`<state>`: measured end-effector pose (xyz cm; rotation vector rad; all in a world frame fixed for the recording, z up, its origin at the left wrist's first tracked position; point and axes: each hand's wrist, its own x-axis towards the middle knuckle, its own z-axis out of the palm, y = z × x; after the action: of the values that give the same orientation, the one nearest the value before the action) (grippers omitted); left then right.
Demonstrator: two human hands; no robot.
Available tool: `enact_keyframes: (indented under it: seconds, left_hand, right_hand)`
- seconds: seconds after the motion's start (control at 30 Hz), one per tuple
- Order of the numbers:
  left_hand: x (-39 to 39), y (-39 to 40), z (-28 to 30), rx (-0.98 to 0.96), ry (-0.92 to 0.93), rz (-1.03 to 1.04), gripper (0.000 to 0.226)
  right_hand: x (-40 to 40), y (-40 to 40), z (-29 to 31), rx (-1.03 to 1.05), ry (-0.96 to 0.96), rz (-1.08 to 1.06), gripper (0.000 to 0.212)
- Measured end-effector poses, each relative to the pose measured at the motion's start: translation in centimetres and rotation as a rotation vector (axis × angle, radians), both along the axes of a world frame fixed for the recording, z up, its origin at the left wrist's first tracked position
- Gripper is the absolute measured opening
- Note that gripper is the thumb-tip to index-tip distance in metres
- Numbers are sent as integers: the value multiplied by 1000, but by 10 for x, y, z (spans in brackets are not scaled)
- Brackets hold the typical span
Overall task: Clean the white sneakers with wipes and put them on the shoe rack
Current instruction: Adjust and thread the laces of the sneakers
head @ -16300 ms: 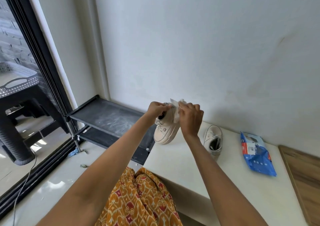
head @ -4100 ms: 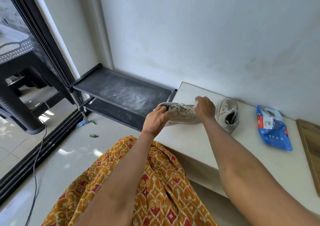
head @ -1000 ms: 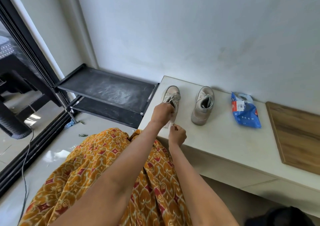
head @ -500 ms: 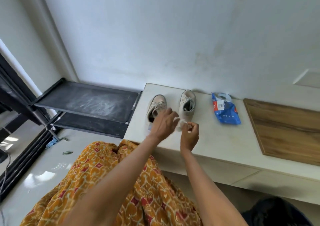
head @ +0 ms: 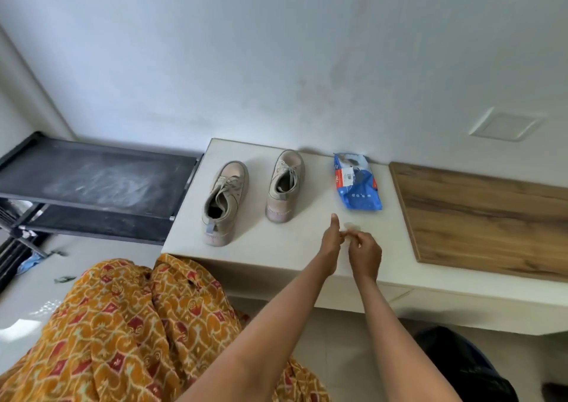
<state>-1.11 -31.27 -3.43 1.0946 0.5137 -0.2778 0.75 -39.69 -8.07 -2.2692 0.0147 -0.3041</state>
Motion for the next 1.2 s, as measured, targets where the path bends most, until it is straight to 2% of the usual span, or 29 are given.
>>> enact_keyframes:
  seconds: [0.13, 0.3, 0.37, 0.5, 0.57, 0.63, 0.7, 0.77, 0.83, 0.93, 1.07, 1.2]
  left_hand:
    - [10, 8, -13, -18, 38, -7, 69]
    - [7, 16, -20, -6, 33, 1, 65]
    - [4, 19, -14, 168, -54, 94, 51]
    - [4, 47, -1, 757, -302, 293, 20]
    - [8, 71, 5, 1041, -381, 359, 18]
    - [14, 95, 11, 1181, -357, 410, 25]
    - [23, 119, 13, 1060, -298, 362, 34]
    - [32, 139, 12, 933, -219, 218, 42]
    - [36, 155, 11, 941, -181, 115, 45]
    - [30, 165, 15, 933, -179, 121, 42]
    - [7, 164, 7, 1017, -199, 163, 39]
    - [-23, 158, -4, 1209, -329, 113, 33]
  right_hand:
    - [0, -3, -9, -83, 7, -70, 26]
    - [7, 9, -1, -77, -45, -125, 11]
    - [11, 24, 9, -36, -119, -102, 9]
    - [25, 73, 28, 62, -141, 33, 7]
    - [33, 102, 33, 96, -75, 100, 15]
    - [41, 128, 38, 85, 39, 161, 28]
    - [49, 147, 42, 28, 143, 230, 42]
    - [59, 157, 45, 14, 218, 268, 46]
    - [66, 157, 46, 22, 270, 278, 43]
    - [65, 151, 48, 15, 279, 266, 37]
    - [37, 142, 51, -41, 231, 219, 20]
    - [3, 134, 49, -158, 133, 284, 20]
